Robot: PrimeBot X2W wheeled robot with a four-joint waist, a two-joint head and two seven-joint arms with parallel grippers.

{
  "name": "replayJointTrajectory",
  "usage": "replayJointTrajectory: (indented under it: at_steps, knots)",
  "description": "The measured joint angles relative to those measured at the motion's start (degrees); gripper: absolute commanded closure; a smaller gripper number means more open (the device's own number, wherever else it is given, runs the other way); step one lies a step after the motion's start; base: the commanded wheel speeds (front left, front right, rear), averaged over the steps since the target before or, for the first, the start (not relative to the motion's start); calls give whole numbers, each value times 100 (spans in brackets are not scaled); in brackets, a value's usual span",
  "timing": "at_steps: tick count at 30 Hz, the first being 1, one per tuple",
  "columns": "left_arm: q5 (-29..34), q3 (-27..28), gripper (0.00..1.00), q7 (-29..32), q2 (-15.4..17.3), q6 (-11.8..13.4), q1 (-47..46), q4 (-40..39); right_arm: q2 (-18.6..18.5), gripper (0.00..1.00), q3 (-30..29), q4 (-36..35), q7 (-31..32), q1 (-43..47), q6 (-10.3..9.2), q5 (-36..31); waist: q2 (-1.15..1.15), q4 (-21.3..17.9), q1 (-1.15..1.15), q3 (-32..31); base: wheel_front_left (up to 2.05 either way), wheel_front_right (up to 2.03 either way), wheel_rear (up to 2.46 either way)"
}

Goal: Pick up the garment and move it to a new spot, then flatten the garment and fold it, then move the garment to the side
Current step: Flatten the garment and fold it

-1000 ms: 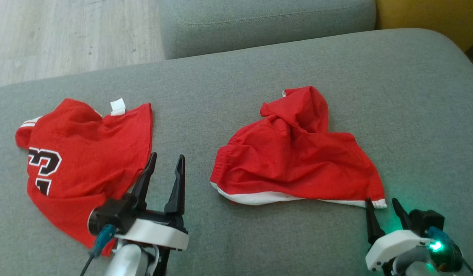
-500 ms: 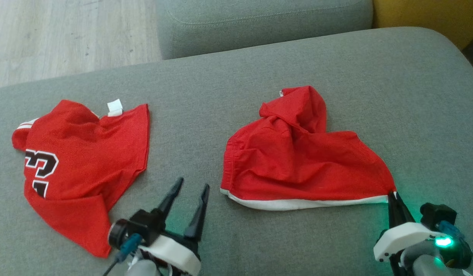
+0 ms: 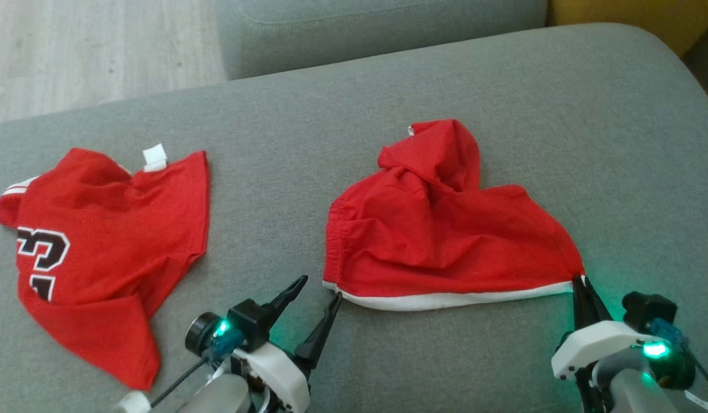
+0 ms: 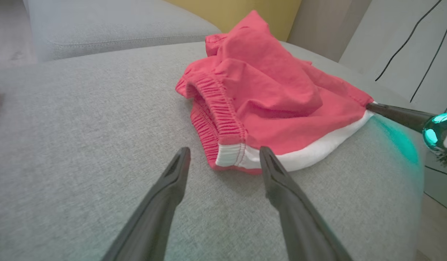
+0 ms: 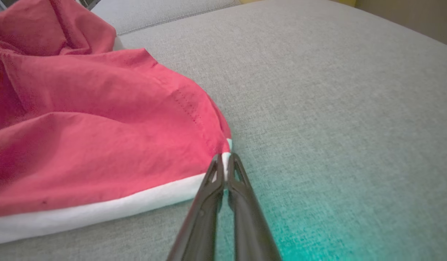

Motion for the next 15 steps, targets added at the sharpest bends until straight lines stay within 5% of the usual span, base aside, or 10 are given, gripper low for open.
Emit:
replayJointTrajectory:
  at_steps: [11, 12, 13, 14, 15]
  knots:
    - [-360, -626, 0, -86, 2, 0, -563, 530, -1, 100, 157, 38, 0, -188, 0, 79, 0, -162, 0, 212, 0, 0, 0]
    - [-394, -655, 10, -107, 1, 0, -587, 547, -1, 100, 165, 38, 0, -189, 0, 82, 0, -167, 0, 223, 0, 0, 0]
    - [-437, -695, 64, -108, 1, 0, -610, 569, -1, 100, 170, 38, 0, -189, 0, 103, 0, -169, 0, 228, 0, 0, 0]
    - [-467, -761, 100, -108, 1, 0, -630, 579, -1, 100, 172, 38, 0, -189, 0, 122, 0, -168, 0, 229, 0, 0, 0]
    - [-491, -811, 100, -109, 1, 0, -644, 579, -1, 100, 172, 37, 0, -189, 0, 122, 0, -164, 0, 225, 0, 0, 0]
